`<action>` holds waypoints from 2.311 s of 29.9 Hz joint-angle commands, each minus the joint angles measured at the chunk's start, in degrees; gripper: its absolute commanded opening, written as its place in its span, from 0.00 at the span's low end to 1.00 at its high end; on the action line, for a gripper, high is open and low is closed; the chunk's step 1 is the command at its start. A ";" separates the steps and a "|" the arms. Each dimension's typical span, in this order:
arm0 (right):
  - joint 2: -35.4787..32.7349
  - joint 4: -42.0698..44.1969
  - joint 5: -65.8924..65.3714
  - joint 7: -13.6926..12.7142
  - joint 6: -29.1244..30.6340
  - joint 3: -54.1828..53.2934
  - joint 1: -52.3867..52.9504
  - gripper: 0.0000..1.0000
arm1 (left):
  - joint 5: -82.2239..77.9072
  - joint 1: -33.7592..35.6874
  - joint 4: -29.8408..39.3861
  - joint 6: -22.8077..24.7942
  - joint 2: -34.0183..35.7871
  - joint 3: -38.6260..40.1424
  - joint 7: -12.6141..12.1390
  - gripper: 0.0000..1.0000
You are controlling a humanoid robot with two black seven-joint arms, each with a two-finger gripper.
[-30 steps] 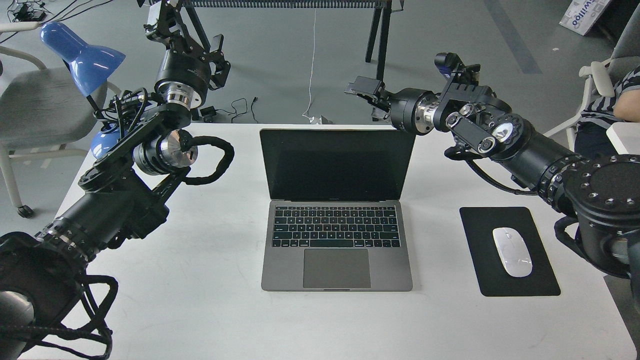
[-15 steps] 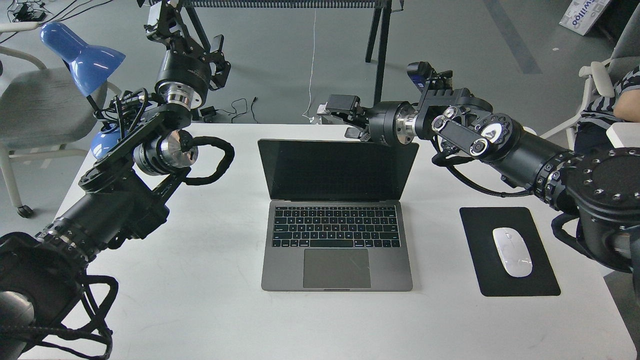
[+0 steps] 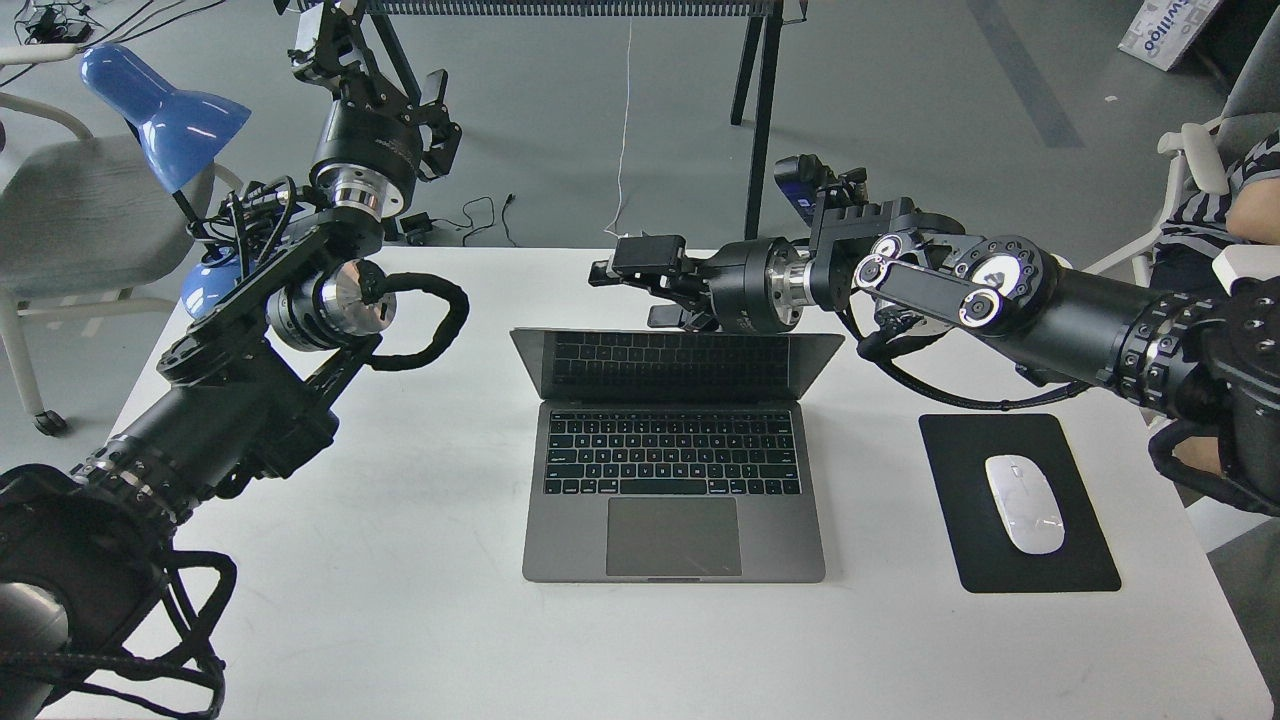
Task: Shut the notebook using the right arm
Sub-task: 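Push the laptop screen down toward the keyboard with the right gripper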
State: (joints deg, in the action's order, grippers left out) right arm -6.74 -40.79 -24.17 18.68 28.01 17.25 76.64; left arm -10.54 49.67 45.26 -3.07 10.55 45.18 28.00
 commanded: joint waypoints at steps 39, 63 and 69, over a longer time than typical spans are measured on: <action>-0.03 -7.37 -10.02 -0.22 -0.01 6.22 -7.91 1.00 | 0.00 -0.01 0.00 0.00 -0.01 0.00 0.00 1.00; 1.99 -3.51 -14.85 -0.22 -2.34 7.45 -12.75 1.00 | 0.00 -0.01 0.00 0.00 -0.01 0.00 0.00 1.00; 1.55 -4.03 -14.06 -0.04 -1.82 4.65 -9.77 1.00 | 0.00 -0.01 0.00 0.00 -0.01 0.00 0.00 1.00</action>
State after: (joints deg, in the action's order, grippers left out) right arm -4.87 -44.62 -38.62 18.53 25.99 23.97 64.99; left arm -10.55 49.67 45.26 -3.08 10.56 45.18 28.00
